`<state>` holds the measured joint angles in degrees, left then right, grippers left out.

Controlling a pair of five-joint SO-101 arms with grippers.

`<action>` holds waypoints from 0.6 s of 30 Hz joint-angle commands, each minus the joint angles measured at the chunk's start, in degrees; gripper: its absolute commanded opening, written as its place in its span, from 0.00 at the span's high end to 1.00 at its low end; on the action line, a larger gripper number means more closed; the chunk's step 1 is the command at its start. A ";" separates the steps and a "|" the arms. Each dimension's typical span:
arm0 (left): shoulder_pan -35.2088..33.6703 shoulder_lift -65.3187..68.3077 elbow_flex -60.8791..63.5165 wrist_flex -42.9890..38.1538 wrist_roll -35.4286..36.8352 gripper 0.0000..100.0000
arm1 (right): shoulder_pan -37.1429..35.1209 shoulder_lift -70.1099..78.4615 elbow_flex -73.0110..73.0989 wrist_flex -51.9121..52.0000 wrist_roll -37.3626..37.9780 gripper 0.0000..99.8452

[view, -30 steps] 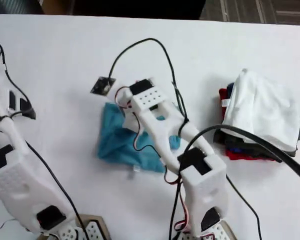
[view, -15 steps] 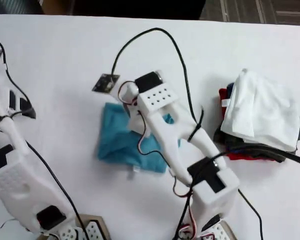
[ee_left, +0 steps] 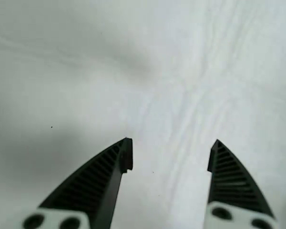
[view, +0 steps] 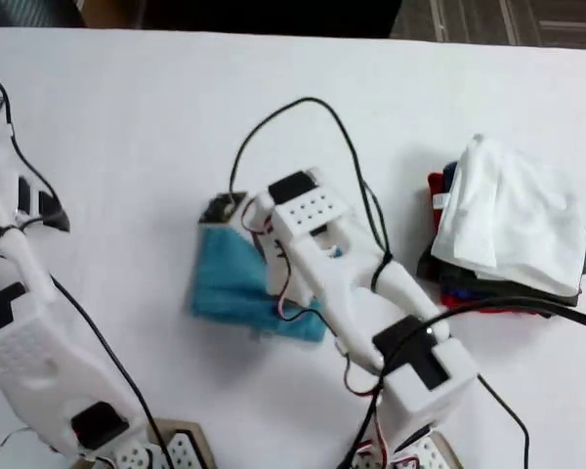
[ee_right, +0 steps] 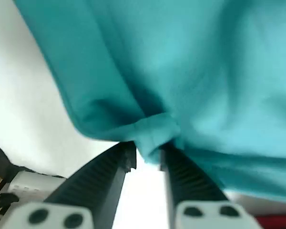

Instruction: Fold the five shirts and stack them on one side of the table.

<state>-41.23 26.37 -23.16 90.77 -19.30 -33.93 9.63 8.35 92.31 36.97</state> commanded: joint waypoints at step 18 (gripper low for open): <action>-0.18 -3.52 -2.15 -0.18 -0.53 0.73 | 4.79 -11.82 9.14 -17.19 0.18 0.87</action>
<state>-41.14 26.37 -23.16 90.77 -19.30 -32.79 -2.15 17.58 77.89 36.97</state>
